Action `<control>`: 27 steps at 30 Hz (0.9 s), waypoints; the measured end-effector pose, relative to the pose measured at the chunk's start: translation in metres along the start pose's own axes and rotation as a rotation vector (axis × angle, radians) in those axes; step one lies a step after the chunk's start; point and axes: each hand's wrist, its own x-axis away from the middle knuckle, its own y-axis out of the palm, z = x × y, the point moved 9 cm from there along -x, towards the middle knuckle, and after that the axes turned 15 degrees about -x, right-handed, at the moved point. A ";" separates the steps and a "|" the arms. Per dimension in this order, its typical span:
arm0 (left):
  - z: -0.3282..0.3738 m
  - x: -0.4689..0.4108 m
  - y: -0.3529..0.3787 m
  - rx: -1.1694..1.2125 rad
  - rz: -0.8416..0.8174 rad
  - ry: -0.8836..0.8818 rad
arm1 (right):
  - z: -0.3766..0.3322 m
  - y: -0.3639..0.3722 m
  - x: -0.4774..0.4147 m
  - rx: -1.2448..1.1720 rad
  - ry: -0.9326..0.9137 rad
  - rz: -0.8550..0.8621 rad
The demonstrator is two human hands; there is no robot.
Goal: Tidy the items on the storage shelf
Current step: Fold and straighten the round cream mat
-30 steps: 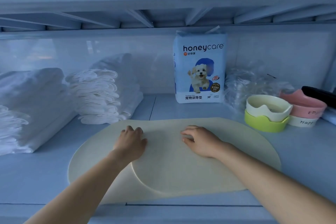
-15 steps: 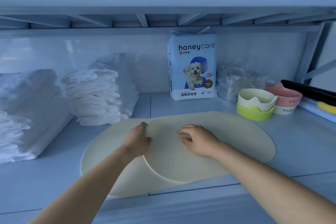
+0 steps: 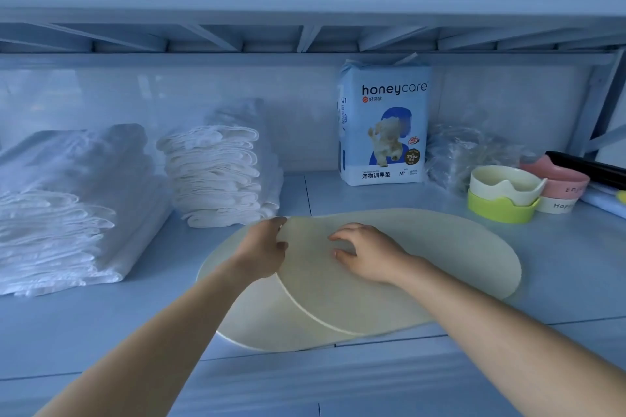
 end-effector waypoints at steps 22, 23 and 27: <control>0.003 -0.019 0.025 -0.316 -0.012 0.185 | 0.039 -0.016 0.010 0.009 0.104 0.079; 0.012 -0.022 0.029 -0.309 -0.016 0.205 | 0.048 -0.022 0.011 0.011 0.115 0.089; 0.045 -0.038 0.049 -0.297 -0.038 0.254 | 0.085 -0.044 0.013 0.025 0.152 0.098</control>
